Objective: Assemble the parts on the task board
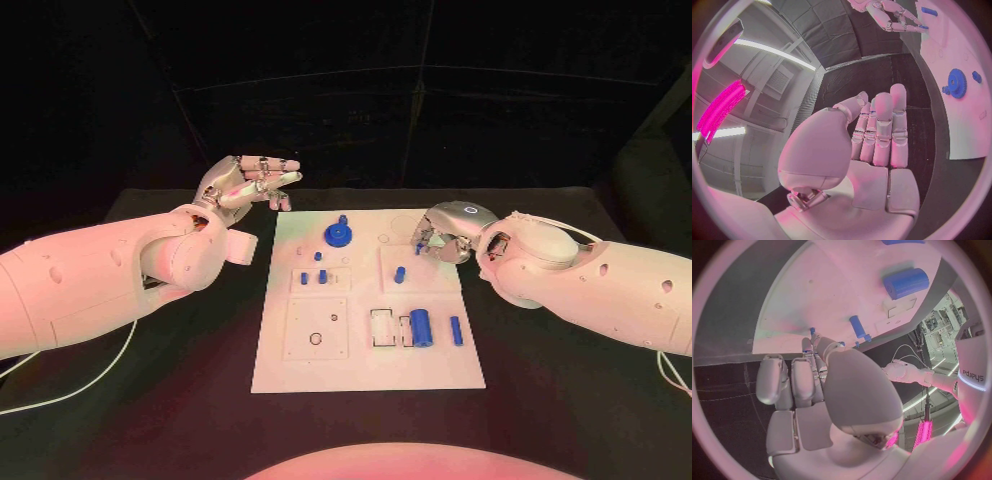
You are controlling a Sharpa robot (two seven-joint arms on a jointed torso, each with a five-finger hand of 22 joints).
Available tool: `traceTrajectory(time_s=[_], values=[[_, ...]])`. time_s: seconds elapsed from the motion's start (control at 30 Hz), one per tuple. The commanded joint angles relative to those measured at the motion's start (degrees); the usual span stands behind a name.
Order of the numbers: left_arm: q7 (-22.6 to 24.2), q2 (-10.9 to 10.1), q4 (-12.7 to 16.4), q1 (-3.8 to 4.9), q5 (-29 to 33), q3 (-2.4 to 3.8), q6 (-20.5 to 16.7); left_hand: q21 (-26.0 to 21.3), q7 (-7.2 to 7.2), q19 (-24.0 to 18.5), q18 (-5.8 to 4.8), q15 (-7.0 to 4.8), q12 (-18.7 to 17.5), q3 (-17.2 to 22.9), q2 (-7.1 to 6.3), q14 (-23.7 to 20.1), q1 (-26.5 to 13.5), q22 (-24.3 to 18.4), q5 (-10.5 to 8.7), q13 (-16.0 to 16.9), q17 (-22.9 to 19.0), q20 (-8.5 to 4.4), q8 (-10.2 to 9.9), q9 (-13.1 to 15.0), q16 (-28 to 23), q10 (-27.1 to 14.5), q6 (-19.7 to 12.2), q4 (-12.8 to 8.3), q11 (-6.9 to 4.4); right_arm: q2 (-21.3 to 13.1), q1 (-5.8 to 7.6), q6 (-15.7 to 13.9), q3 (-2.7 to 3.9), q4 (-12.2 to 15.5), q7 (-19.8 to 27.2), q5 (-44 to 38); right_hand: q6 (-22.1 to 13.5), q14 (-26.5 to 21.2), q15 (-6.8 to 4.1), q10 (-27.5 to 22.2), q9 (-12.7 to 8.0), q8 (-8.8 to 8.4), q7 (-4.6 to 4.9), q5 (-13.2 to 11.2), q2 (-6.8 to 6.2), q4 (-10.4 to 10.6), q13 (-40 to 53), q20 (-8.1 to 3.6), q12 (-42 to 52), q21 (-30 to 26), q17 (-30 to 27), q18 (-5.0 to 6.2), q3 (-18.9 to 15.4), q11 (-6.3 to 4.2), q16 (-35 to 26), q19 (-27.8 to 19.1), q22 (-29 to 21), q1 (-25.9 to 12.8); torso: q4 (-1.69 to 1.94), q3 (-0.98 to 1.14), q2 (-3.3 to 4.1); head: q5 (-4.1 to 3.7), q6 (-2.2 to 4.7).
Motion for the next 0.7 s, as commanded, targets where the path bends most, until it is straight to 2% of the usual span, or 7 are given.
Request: traceTrajectory(time_s=[0.03,0.23,0.4,0.53,0.7], values=[[1.40,-0.07,0.12,0.07,0.23,0.04,0.56,-0.39,-0.02,-0.26,0.82,0.03,0.35,-0.12,0.43,-0.32,0.41,-0.07,0.30,0.08,-0.08,-0.12,0.39,-0.09,-0.19,-0.20,0.33,-0.38,-0.05,-0.54,0.09,-2.72,0.03,0.52,-0.40,-0.29,0.46,1.36,-0.24,0.44,0.06,0.31,0.00,-0.12,-0.26,-0.03,0.00,0.02,-0.04,0.27,0.11,-0.66,0.62,-0.02,0.42,0.60,0.18,-0.78,0.06,-0.05,0.05,-0.09,0.06],[1.51,-0.19,0.07,0.07,0.23,0.04,0.46,-0.39,-0.02,-0.26,0.82,0.03,0.35,-0.12,0.43,-0.32,0.41,-0.07,0.30,0.08,-0.08,-0.12,0.39,-0.09,-0.19,-0.20,0.33,-0.38,-0.05,-1.92,0.11,-3.55,0.07,2.67,-0.49,0.14,0.53,1.37,-0.25,0.51,0.07,0.32,-0.01,-0.11,-0.45,-0.28,0.01,0.01,-0.01,0.33,0.12,-0.68,1.10,-0.04,0.47,0.67,0.27,-1.13,-0.09,0.03,0.01,0.33,-0.13],[1.54,-0.19,-0.05,0.07,0.23,0.04,0.36,-0.39,-0.02,-0.26,0.82,0.03,0.35,-0.12,0.43,-0.32,0.41,-0.07,0.30,0.08,-0.08,-0.12,0.39,-0.09,-0.19,-0.20,0.33,-0.38,-0.05,-3.45,0.32,-4.95,0.18,6.22,-0.52,0.47,0.60,1.39,-0.28,0.57,0.08,0.32,-0.02,0.00,-0.68,-0.69,0.02,-0.01,0.02,0.41,0.17,-0.71,1.77,-0.06,0.56,0.77,0.40,-1.51,-0.08,-0.01,-0.02,0.50,-0.20],[1.58,-0.08,-0.22,0.07,0.23,0.04,0.32,-0.39,-0.02,-0.26,0.82,0.03,0.35,-0.12,0.43,-0.32,0.41,-0.07,0.30,0.08,-0.08,-0.12,0.39,-0.09,-0.19,-0.20,0.33,-0.38,-0.05,-4.16,0.97,-6.59,0.35,9.72,-0.03,1.78,0.66,1.42,-0.28,0.65,0.08,0.31,0.00,0.30,-0.96,-1.27,0.04,-0.03,0.06,0.65,0.31,-0.80,2.52,-0.06,0.69,1.04,0.79,-1.77,0.05,0.01,-0.02,0.52,0.03],[1.62,0.03,-0.30,0.06,0.23,0.04,0.22,-0.39,-0.02,-0.26,0.82,0.03,0.35,-0.12,0.43,-0.32,0.41,-0.07,0.30,0.08,-0.08,-0.12,0.39,-0.09,-0.19,-0.20,0.33,-0.38,-0.05,-4.07,1.39,-7.68,0.84,12.87,0.46,2.54,0.70,1.46,-0.28,0.67,0.08,0.31,0.03,0.50,-1.08,-1.58,0.04,-0.04,0.07,0.82,0.45,-0.86,2.92,-0.04,0.82,1.22,1.04,-1.94,0.10,-0.07,0.01,0.94,0.12]])
